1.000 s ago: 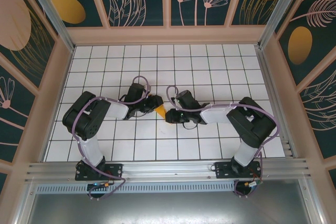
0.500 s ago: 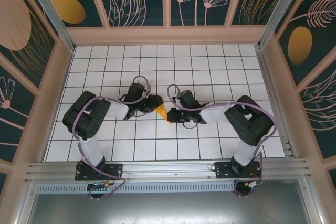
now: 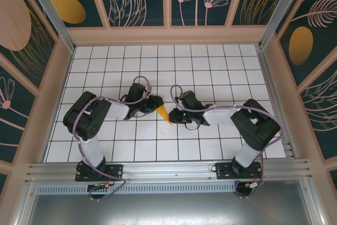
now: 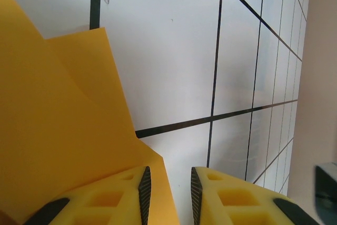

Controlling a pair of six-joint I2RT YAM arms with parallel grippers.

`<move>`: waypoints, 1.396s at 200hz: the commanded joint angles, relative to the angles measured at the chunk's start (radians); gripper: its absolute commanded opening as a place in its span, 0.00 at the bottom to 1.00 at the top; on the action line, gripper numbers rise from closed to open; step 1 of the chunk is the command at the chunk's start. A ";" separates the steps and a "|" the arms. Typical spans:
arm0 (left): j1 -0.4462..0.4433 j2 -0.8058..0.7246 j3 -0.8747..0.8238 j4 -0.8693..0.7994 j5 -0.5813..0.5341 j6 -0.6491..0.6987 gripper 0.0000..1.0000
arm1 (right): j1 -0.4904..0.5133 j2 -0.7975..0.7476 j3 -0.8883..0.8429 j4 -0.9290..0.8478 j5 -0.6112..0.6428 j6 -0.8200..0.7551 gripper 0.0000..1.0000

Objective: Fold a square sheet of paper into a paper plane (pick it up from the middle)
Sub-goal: Fold the wing for the fifth time at the center of the table.

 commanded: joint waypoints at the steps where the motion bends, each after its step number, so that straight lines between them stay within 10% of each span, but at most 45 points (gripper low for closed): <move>1: 0.005 0.075 -0.003 -0.137 -0.079 0.043 0.29 | 0.004 -0.060 0.056 -0.002 -0.031 0.014 0.18; 59: 0.006 0.082 0.009 -0.166 -0.084 0.050 0.29 | 0.043 0.098 0.142 0.067 -0.117 0.035 0.04; 279: 0.029 0.131 0.021 -0.189 -0.107 0.077 0.27 | -0.049 0.114 -0.153 0.205 -0.162 0.113 0.05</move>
